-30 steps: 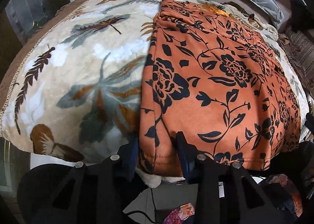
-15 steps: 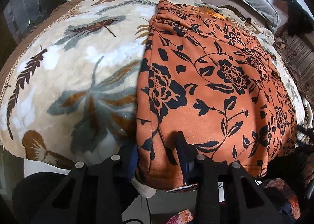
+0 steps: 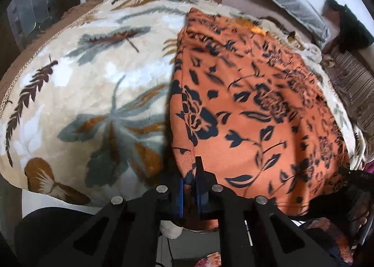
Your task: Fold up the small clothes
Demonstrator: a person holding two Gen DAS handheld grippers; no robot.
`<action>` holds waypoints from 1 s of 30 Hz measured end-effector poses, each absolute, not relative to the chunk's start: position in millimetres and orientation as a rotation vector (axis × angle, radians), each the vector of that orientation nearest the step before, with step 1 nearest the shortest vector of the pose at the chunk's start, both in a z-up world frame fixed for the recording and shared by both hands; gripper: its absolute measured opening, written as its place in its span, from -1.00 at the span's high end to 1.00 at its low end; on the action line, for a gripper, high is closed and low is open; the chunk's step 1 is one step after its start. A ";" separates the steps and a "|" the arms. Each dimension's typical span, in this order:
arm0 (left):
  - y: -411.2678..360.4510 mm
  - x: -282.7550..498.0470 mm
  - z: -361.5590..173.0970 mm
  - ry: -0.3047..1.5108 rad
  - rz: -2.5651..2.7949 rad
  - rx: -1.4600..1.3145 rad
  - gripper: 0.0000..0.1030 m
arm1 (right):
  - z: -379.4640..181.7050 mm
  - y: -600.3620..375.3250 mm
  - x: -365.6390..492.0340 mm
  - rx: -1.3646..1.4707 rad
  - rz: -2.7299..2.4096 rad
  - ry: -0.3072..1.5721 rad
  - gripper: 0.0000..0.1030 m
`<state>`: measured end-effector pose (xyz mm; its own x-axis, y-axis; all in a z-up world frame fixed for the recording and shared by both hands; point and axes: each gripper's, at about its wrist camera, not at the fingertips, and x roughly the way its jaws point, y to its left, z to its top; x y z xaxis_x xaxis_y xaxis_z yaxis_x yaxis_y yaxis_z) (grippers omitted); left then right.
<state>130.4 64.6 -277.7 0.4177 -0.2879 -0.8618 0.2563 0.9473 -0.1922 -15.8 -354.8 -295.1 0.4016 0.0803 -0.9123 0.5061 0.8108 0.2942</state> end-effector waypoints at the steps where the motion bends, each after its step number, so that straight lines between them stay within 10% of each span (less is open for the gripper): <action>1: 63.3 128.8 -272.3 1.075 -0.358 -0.033 0.85 | -289.0 -351.5 -15.1 0.604 -0.261 1.125 0.78; 20: 55.8 132.2 -290.1 1.145 -0.401 -0.009 0.72 | -303.0 -365.6 -14.4 0.681 -0.197 1.127 0.59; 26: 49.8 134.5 -293.5 1.154 -0.402 0.024 0.49 | -312.3 -371.1 -23.2 0.728 -0.206 1.096 -0.34; 28: 47.9 133.3 -293.6 1.143 -0.404 0.033 0.50 | -314.3 -366.9 -21.5 0.694 -0.200 1.106 -0.14; 30: 50.7 133.2 -292.0 1.133 -0.400 0.024 0.87 | -313.9 -363.6 -20.7 0.618 -0.242 1.130 0.62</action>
